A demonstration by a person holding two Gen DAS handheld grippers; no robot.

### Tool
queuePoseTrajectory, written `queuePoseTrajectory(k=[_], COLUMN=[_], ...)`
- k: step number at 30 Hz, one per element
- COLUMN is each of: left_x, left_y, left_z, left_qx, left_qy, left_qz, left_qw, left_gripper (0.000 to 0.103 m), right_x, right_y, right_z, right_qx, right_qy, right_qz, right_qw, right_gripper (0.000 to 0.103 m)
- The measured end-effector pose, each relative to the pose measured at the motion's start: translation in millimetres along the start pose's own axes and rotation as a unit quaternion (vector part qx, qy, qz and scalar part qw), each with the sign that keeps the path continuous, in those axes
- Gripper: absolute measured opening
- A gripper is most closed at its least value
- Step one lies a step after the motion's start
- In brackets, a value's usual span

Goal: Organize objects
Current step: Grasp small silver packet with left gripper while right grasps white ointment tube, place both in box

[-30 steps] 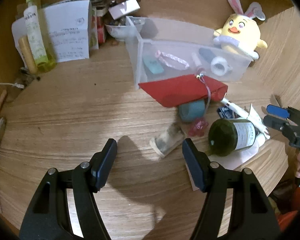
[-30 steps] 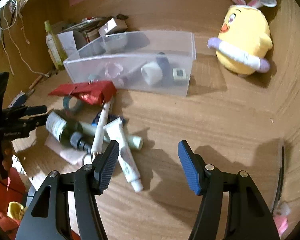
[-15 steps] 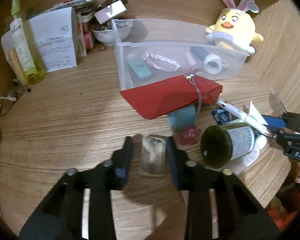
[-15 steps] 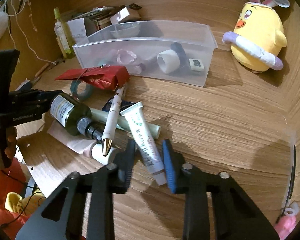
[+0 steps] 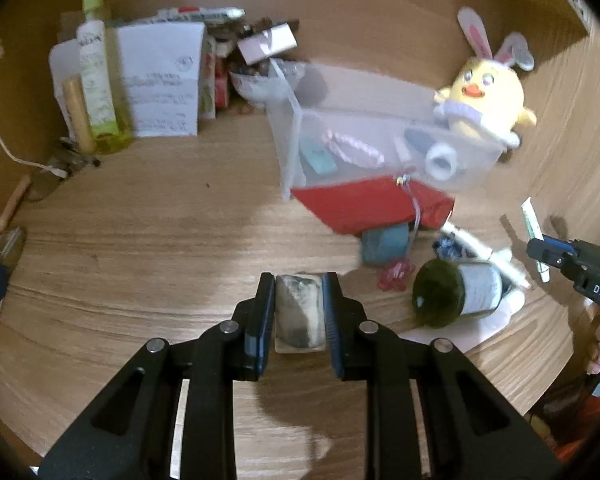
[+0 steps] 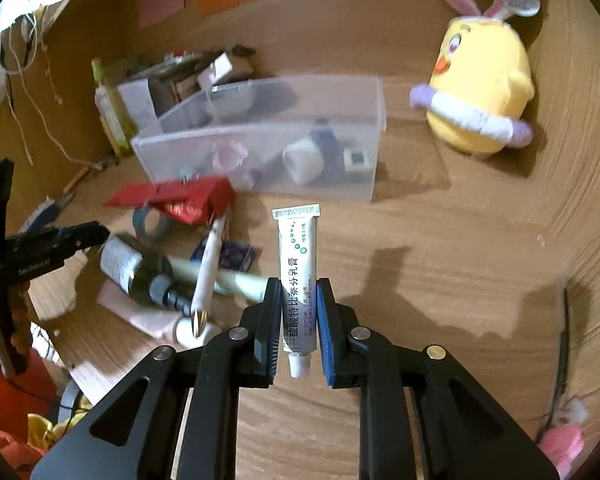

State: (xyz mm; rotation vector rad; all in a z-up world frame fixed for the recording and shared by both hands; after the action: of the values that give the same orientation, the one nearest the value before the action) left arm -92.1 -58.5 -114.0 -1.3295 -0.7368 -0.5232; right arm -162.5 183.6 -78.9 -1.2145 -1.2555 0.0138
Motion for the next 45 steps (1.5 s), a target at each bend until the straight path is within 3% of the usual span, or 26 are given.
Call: queuePoseTrajectory(k=[11, 22, 31, 45], left_x=[39, 44, 14, -62], left_y=[-62, -120, -151, -153], left_z=[5, 35, 61, 73], left_qx=[0.013, -0.01, -0.024, -0.028], left_qy=[0.014, 0.029, 0.039, 0.031], left_qz=[0.082, 0.12, 0.102, 0.021], left_qw=[0.9965, 0.9923, 0.9937, 0.9989], left_gripper=[0.023, 0.023, 0.023, 0.023], right_x=[23, 17, -19, -92], right_y=[-63, -124, -159, -147], right_z=[-8, -24, -22, -7], right_qx=[0.009, 0.035, 0.035, 0.033], right_qy=[-0.005, -0.014, -0.014, 0.001], right_qz=[0.065, 0.098, 0.074, -0.011], right_qw=[0.998, 0.994, 0.997, 0.999], right_gripper=[0.015, 0.015, 0.015, 0.015])
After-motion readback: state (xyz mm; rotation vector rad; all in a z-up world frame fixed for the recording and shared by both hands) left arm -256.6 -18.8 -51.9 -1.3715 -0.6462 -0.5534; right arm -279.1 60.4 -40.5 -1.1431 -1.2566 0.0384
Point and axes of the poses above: each gripper's, at about its wrist camera, not at the fingertips, and x roughly against the way its jaws point, z to its right, y to its underside, the point moved 10 cm from there along -x, roughly the way its jaws point, and after that the axes turned 5 degrees about -y, right-handed, at the moved point
